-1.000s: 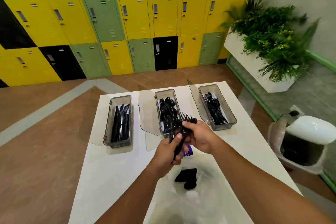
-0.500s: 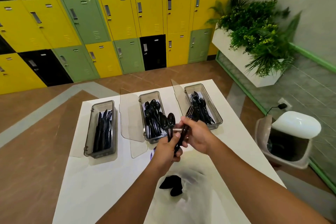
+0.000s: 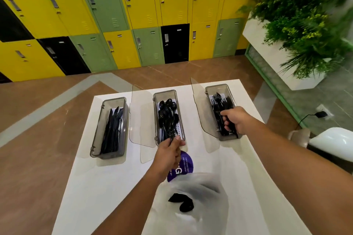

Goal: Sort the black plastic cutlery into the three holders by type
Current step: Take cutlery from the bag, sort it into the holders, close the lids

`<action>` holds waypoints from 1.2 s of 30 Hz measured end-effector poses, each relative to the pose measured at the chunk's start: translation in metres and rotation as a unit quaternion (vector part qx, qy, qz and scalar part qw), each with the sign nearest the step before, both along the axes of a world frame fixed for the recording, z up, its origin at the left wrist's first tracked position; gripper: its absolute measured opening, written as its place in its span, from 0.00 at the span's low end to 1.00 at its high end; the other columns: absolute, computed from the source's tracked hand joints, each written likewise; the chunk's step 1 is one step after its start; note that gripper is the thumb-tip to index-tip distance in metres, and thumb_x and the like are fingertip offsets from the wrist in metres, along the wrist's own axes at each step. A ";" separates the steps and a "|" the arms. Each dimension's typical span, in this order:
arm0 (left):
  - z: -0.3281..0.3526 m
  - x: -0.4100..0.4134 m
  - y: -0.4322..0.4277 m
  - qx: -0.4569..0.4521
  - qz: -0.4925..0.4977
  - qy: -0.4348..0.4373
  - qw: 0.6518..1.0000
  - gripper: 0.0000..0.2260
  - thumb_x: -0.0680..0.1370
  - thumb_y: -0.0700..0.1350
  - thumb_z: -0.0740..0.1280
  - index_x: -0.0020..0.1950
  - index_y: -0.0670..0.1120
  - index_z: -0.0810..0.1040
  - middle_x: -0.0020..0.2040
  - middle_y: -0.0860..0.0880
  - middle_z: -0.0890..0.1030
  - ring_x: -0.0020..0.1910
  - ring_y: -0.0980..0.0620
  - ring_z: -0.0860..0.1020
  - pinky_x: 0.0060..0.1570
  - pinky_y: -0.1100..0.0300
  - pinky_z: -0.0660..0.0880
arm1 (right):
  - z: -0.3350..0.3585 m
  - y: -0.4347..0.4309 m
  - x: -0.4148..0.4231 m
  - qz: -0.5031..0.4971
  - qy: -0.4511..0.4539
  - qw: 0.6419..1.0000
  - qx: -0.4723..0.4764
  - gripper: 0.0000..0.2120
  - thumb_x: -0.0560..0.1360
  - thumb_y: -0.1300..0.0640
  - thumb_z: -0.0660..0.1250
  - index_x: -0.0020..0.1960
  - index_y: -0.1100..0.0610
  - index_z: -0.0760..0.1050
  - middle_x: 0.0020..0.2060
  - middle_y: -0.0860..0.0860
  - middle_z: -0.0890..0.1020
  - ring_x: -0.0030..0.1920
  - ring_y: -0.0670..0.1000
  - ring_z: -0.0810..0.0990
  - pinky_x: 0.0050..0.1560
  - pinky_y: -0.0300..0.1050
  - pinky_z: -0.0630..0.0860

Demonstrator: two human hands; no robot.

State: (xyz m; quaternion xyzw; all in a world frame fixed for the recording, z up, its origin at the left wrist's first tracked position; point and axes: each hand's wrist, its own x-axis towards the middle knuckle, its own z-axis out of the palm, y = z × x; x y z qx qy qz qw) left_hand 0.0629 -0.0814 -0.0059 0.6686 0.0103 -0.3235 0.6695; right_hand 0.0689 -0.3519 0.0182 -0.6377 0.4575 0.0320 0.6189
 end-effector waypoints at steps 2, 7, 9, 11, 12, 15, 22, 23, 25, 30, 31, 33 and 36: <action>-0.003 0.004 0.001 0.007 0.009 0.003 1.000 0.16 0.84 0.52 0.60 0.51 0.40 0.76 0.28 0.53 0.62 0.24 0.56 0.58 0.24 0.63 0.55 | -0.013 -0.006 0.005 0.014 0.025 0.999 -0.027 0.12 0.79 0.63 0.65 0.37 0.61 0.72 0.28 0.54 0.72 0.25 0.51 0.68 0.25 0.41 0.71; -0.011 0.015 0.002 0.024 0.010 0.006 1.000 0.14 0.86 0.50 0.56 0.49 0.42 0.74 0.28 0.52 0.63 0.25 0.55 0.59 0.24 0.64 0.56 | -0.027 -0.019 0.022 0.022 0.014 0.993 -0.119 0.05 0.76 0.64 0.67 0.52 0.64 0.78 0.35 0.58 0.79 0.33 0.54 0.77 0.35 0.48 0.76; -0.012 0.019 0.002 0.022 0.012 0.009 1.000 0.13 0.86 0.48 0.55 0.50 0.42 0.74 0.29 0.51 0.65 0.26 0.55 0.60 0.24 0.64 0.56 | -0.026 -0.019 0.023 0.046 0.012 0.986 -0.157 0.14 0.76 0.61 0.68 0.62 0.62 0.77 0.48 0.60 0.83 0.46 0.59 0.82 0.50 0.51 0.79; -0.014 0.022 0.000 0.027 0.011 0.011 1.000 0.13 0.86 0.47 0.55 0.51 0.42 0.74 0.30 0.50 0.67 0.25 0.55 0.61 0.23 0.64 0.57 | -0.024 -0.018 0.021 0.053 -0.001 0.980 -0.194 0.19 0.77 0.61 0.67 0.68 0.61 0.74 0.58 0.59 0.81 0.56 0.60 0.80 0.59 0.49 0.75; -0.014 0.023 -0.001 0.032 0.012 0.010 0.999 0.12 0.86 0.46 0.55 0.51 0.42 0.75 0.30 0.49 0.68 0.25 0.55 0.61 0.23 0.64 0.57 | -0.024 -0.017 0.020 0.054 -0.012 0.976 -0.209 0.19 0.78 0.62 0.66 0.68 0.61 0.74 0.59 0.59 0.80 0.55 0.58 0.79 0.59 0.48 0.74; -0.015 0.030 -0.005 0.056 0.016 -0.001 0.998 0.11 0.86 0.44 0.56 0.54 0.42 0.77 0.31 0.49 0.71 0.23 0.56 0.64 0.22 0.63 0.60 | -0.028 -0.014 0.011 0.049 -0.044 0.973 -0.223 0.18 0.78 0.61 0.64 0.68 0.59 0.75 0.59 0.55 0.80 0.53 0.55 0.77 0.57 0.46 0.74; -0.008 0.069 -0.022 0.173 0.031 -0.072 0.982 0.08 0.85 0.41 0.57 0.53 0.43 0.75 0.40 0.46 0.77 0.31 0.54 0.72 0.30 0.61 0.70 | -0.039 -0.001 -0.025 0.036 -0.093 0.971 -0.216 0.12 0.79 0.62 0.63 0.60 0.56 0.80 0.50 0.51 0.81 0.44 0.49 0.78 0.44 0.41 0.73; -0.007 0.074 -0.023 0.193 0.021 -0.088 0.977 0.07 0.84 0.40 0.57 0.53 0.43 0.75 0.43 0.45 0.78 0.35 0.52 0.74 0.35 0.59 0.73 | -0.042 0.001 -0.028 0.030 -0.102 0.971 -0.213 0.12 0.79 0.63 0.63 0.59 0.56 0.81 0.50 0.51 0.82 0.44 0.49 0.78 0.44 0.41 0.74; -0.006 0.079 -0.022 0.233 -0.008 -0.113 0.966 0.07 0.84 0.40 0.58 0.56 0.44 0.75 0.50 0.43 0.81 0.45 0.47 0.80 0.50 0.51 0.79 | -0.041 0.005 -0.038 0.028 -0.114 0.969 -0.217 0.12 0.79 0.64 0.63 0.58 0.56 0.81 0.51 0.50 0.82 0.48 0.50 0.80 0.51 0.43 0.76; 0.000 0.071 -0.012 0.298 -0.057 -0.191 0.933 0.07 0.82 0.44 0.65 0.57 0.43 0.79 0.54 0.43 0.81 0.52 0.44 0.79 0.53 0.56 0.75 | -0.030 0.012 -0.051 -0.002 -0.139 0.960 -0.245 0.13 0.79 0.65 0.61 0.56 0.56 0.81 0.51 0.50 0.83 0.49 0.50 0.80 0.51 0.43 0.75; 0.004 0.066 -0.008 0.300 -0.060 -0.212 0.928 0.04 0.82 0.44 0.64 0.53 0.46 0.78 0.51 0.45 0.81 0.49 0.46 0.78 0.51 0.57 0.73 | -0.026 0.014 -0.053 -0.010 -0.145 0.957 -0.250 0.13 0.78 0.65 0.61 0.55 0.55 0.81 0.51 0.50 0.83 0.49 0.51 0.80 0.51 0.44 0.76; 0.008 0.057 0.002 0.293 -0.055 -0.244 0.923 0.04 0.82 0.45 0.64 0.50 0.48 0.77 0.47 0.49 0.80 0.46 0.50 0.78 0.48 0.58 0.73 | -0.018 0.022 -0.057 -0.013 -0.155 0.955 -0.253 0.14 0.77 0.67 0.60 0.52 0.56 0.82 0.48 0.50 0.83 0.47 0.50 0.81 0.48 0.42 0.76; 0.013 0.045 0.018 0.220 -0.049 -0.225 0.948 0.07 0.81 0.48 0.66 0.51 0.46 0.81 0.47 0.50 0.85 0.43 0.51 0.82 0.43 0.56 0.78 | -0.004 0.044 -0.064 0.004 -0.187 0.960 -0.207 0.17 0.73 0.73 0.55 0.42 0.58 0.79 0.38 0.54 0.82 0.34 0.52 0.79 0.36 0.44 0.76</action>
